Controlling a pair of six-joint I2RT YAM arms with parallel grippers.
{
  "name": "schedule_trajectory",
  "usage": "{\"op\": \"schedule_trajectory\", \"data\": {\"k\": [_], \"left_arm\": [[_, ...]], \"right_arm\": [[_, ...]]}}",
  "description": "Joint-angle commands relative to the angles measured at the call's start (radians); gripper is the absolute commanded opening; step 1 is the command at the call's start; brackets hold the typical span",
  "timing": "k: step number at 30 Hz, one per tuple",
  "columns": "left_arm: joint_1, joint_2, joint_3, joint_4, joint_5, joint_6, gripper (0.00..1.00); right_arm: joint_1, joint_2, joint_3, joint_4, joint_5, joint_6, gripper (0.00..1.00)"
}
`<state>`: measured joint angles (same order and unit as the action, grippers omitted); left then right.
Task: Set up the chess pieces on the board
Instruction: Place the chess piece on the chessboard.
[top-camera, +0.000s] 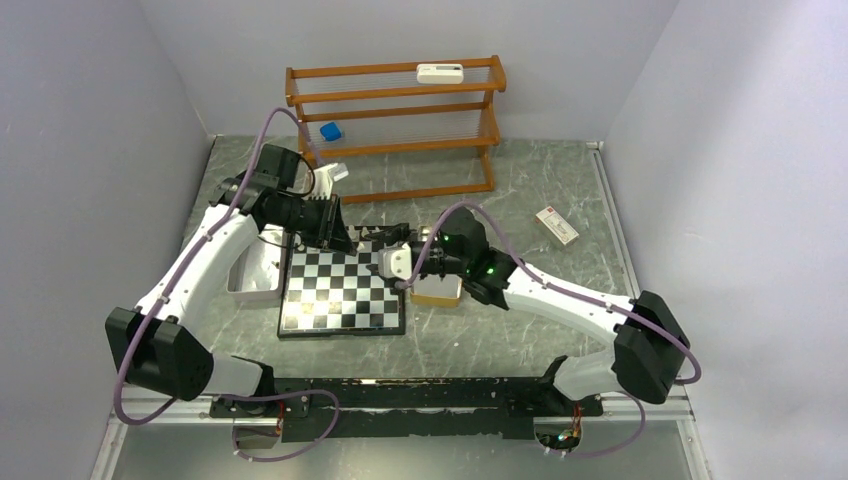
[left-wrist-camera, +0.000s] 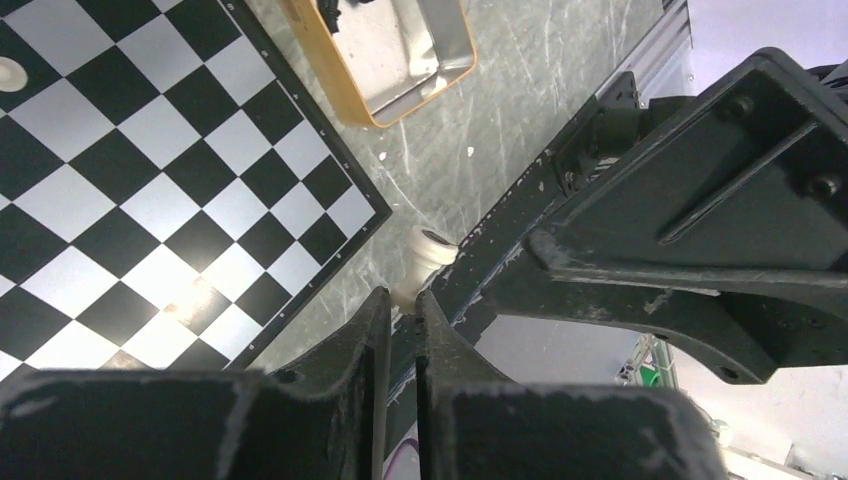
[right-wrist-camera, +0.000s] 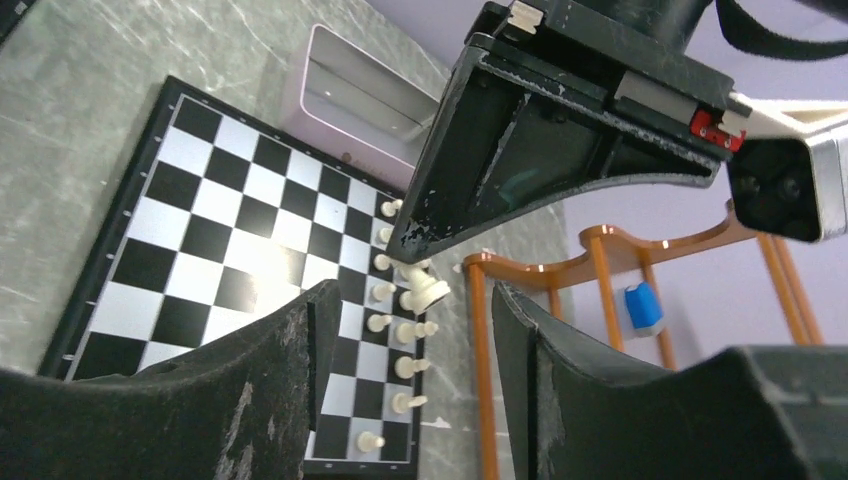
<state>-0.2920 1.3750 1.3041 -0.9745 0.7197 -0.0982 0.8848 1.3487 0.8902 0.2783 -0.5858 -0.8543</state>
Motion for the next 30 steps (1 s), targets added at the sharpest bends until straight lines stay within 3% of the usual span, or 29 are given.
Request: {"op": "schedule_trajectory", "data": {"k": [1,14,30], "left_arm": [[-0.013,-0.036,-0.006,0.015,0.064,-0.004,0.15],[-0.035,-0.027,0.004,-0.010,0.057,0.014,0.15],[-0.046,-0.018,0.003,-0.010,0.033,0.026,0.15]], "right_arm": [[0.033,0.019,0.060,-0.054,0.072,-0.193,0.60],[0.111,0.065,0.142,-0.263,0.235,-0.428,0.61],[0.120,0.099,0.137,-0.251,0.295,-0.438,0.37]]}}
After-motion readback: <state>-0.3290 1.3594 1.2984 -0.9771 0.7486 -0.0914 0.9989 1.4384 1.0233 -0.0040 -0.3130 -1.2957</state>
